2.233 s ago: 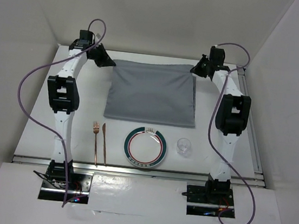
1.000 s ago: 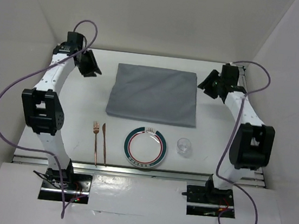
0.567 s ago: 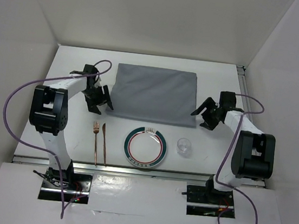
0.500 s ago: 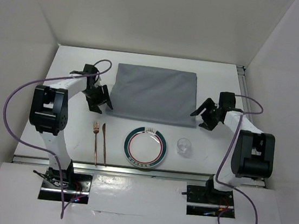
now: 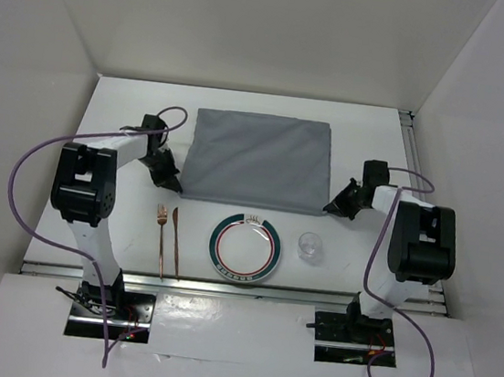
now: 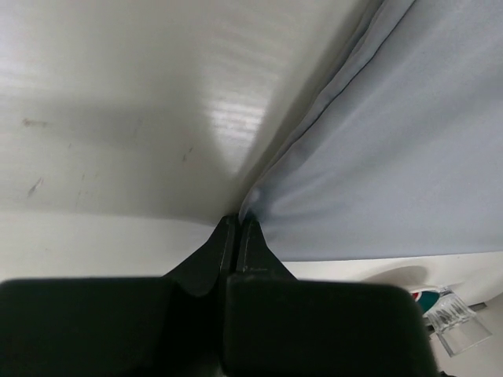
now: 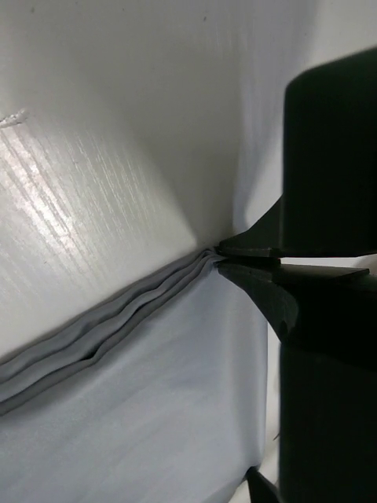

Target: Set the dinner table for one person

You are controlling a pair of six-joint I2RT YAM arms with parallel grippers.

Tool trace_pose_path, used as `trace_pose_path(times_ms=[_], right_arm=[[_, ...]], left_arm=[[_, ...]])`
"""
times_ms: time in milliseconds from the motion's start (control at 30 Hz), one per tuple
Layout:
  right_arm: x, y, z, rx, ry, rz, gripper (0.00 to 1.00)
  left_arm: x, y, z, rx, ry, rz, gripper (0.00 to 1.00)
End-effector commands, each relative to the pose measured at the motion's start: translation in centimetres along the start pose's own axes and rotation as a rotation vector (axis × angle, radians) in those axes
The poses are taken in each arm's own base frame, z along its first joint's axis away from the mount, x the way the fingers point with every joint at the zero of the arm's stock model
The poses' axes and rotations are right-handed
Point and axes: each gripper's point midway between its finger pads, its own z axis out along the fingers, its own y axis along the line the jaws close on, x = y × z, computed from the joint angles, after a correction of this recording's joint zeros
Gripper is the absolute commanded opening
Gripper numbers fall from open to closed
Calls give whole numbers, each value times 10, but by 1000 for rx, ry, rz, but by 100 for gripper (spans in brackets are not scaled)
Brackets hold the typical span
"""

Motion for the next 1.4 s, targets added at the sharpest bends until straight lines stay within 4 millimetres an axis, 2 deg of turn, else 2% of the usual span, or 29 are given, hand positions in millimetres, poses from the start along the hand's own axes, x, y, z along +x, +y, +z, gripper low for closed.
trace_pose_path(times_ms=[0, 167, 300, 400, 467, 500, 533, 600, 633, 667, 700, 733, 767, 833, 867, 967, 1133, 1200, 1267, 1300, 1367], right_arm=[[6, -14, 3, 30, -4, -18, 0], [11, -18, 2, 29, -5, -19, 0], [19, -23, 2, 45, 2, -23, 0], [13, -21, -4, 51, -32, -17, 0], [12, -17, -13, 53, -64, -33, 0], [7, -19, -17, 70, -93, -26, 0], [3, -12, -23, 66, -116, -39, 3], [-10, 1, -42, 43, -181, -53, 21], [-16, 5, -49, 41, -206, -70, 30], [-26, 19, -65, 15, -239, -94, 50], [-29, 25, -72, 12, -257, -104, 50], [-33, 31, -80, 4, -270, -125, 60], [-45, 41, -92, -1, -311, -129, 72], [-44, 42, -109, 15, -322, -158, 77], [-41, 40, -114, 18, -320, -167, 77], [-25, 34, -131, 22, -300, -176, 79], [44, 7, -141, -9, -166, -138, 73], [70, 6, -141, -42, -103, -122, 73], [83, 12, -150, -63, -99, -111, 73], [87, 16, -152, -75, -95, -86, 73], [105, 4, -150, -15, -33, -54, 73]], left_arm=[[13, 18, -6, -75, -15, -16, 0], [35, 34, -9, -114, 6, -46, 0], [32, 33, -12, -111, -16, -41, 0], [32, 40, -9, -154, -1, -48, 2], [29, 39, -11, -160, -8, -47, 11], [23, 36, -17, -154, -34, -33, 27], [19, 34, -22, -157, -52, -30, 36], [13, 31, -34, -162, -81, -16, 56], [2, 27, -41, -170, -113, 1, 74], [-5, 22, -53, -173, -133, 16, 80], [-2, 24, -53, -181, -120, 13, 81], [-6, 25, -58, -195, -132, 23, 85], [-16, 17, -71, -186, -172, 29, 86], [-18, 11, -85, -179, -184, 31, 86], [-23, 3, -99, -157, -220, 37, 86], [-28, -5, -122, -140, -269, 53, 86], [-27, -17, -159, -90, -345, 48, 80], [-26, -24, -167, -51, -369, 57, 77], [-22, -31, -180, -1, -404, 69, 77], [-16, -33, -178, 16, -398, 81, 75], [-17, -37, -180, 38, -413, 78, 75]])
